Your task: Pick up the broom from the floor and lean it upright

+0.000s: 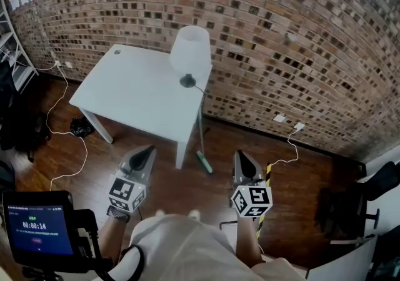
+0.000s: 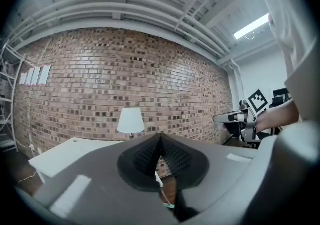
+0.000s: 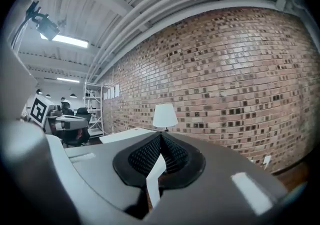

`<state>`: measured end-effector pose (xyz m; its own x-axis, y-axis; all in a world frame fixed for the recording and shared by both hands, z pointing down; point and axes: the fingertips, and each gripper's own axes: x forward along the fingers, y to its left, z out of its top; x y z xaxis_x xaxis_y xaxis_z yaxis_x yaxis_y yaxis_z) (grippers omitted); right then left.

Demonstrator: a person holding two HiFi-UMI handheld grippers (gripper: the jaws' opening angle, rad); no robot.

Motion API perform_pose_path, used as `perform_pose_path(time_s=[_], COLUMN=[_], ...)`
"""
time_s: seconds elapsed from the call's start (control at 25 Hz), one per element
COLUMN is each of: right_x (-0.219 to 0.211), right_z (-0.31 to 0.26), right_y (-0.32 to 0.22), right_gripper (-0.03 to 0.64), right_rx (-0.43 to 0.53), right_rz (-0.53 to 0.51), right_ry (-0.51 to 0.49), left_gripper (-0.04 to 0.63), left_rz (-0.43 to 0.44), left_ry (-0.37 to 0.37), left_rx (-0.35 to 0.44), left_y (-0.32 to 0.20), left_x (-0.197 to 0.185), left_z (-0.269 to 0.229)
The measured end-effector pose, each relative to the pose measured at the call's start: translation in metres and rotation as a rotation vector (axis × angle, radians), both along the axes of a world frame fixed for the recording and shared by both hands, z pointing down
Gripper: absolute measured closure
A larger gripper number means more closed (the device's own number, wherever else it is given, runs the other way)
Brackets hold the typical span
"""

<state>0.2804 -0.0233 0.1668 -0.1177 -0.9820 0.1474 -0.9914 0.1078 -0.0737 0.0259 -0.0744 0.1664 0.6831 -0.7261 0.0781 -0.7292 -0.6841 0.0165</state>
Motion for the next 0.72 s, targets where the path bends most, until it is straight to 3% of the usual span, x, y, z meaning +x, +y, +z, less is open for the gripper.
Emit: perform_pose_path(time_s=[0.32, 0.52, 0.64, 0.72], right_x=[-0.032, -0.029, -0.029, -0.036], right_z=[0.016, 0.027, 0.03, 0.022], right_y=[0.073, 0.121, 0.138, 0.157], right_gripper=[0.604, 0.604, 0.604, 0.604], right_rx=[-0.006, -0.03, -0.004, 0.032], right_rz=[0.042, 0.047, 0.059, 0.009], right_ry=[0.07, -0.036, -0.06, -0.061], left_gripper=[0.595, 0.595, 0.595, 0.595], left_rz=[-0.049, -0.09, -0.082, -0.079], left_ry=[-0.036, 0.0, 0.019, 0.035], left_rx=[-0.004, -0.001, 0.034, 0.078], left_y=[0.033, 0.064, 0.081, 0.104], left_x=[-0.052, -0.067, -0.067, -0.064], left_z=[0.033, 0.025, 0.021, 0.013])
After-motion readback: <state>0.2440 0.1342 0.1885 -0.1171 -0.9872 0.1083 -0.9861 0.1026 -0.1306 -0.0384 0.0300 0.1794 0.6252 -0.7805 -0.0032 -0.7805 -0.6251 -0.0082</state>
